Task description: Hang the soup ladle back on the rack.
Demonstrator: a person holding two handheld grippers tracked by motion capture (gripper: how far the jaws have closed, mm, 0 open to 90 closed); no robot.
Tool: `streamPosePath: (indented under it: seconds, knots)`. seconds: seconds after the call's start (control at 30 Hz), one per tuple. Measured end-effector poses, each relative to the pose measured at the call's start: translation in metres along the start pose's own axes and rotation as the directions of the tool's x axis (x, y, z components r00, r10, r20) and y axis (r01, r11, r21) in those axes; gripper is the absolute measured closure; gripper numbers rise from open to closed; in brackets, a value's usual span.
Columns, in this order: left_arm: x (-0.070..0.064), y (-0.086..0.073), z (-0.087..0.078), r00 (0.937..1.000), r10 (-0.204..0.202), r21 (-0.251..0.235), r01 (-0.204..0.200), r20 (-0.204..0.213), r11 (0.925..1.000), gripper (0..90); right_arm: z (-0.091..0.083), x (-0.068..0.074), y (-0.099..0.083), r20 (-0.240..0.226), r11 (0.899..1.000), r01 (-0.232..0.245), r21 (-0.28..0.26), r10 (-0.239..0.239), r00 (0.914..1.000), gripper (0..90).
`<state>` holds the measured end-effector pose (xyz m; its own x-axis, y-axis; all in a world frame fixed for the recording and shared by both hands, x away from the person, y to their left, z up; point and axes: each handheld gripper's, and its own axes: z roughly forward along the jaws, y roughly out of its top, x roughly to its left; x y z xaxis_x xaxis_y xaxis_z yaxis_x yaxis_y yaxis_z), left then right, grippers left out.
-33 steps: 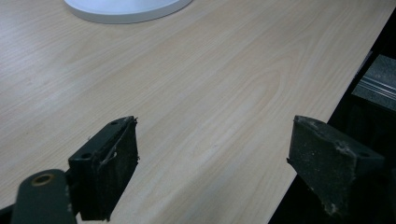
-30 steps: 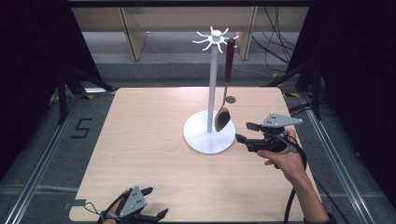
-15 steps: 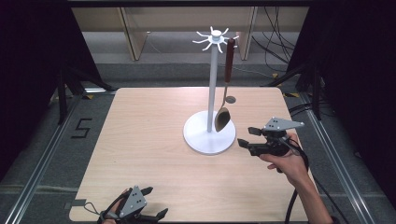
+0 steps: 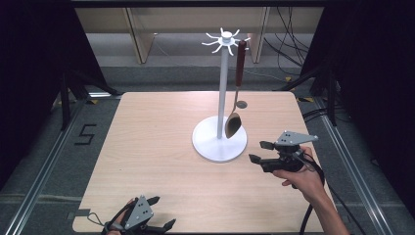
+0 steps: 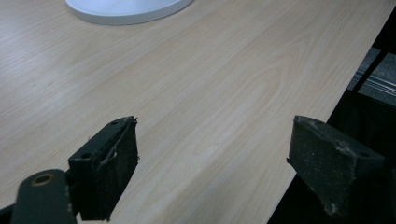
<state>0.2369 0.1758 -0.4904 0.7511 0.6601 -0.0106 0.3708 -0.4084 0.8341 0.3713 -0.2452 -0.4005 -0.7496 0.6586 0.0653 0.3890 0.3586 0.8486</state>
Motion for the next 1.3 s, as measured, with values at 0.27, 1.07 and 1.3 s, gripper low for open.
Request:
streamPosePath:
  seconds: [0.27, 1.07, 1.3]
  knots:
    - [-0.001, 0.0, 0.0, 1.0, -0.007, 0.0, 0.007, 0.0, 1.0, 15.1, 0.005, 0.008, -0.01, -0.014, 0.999, 0.017, 0.032, -0.016, 0.9998, 33.7]
    - [0.0, 0.0, 0.0, 1.0, 0.004, 0.008, -0.004, -0.001, 1.0, 15.1, 0.014, 0.033, -0.051, -0.082, 0.989, 0.086, 0.122, -0.076, 0.9937, 30.6]
    - [0.0, 0.0, 0.0, 1.0, 0.004, 0.01, -0.004, -0.002, 0.9999, 15.1, 0.013, 0.039, -0.058, -0.084, 0.987, 0.079, 0.14, -0.068, 0.9941, 30.3]
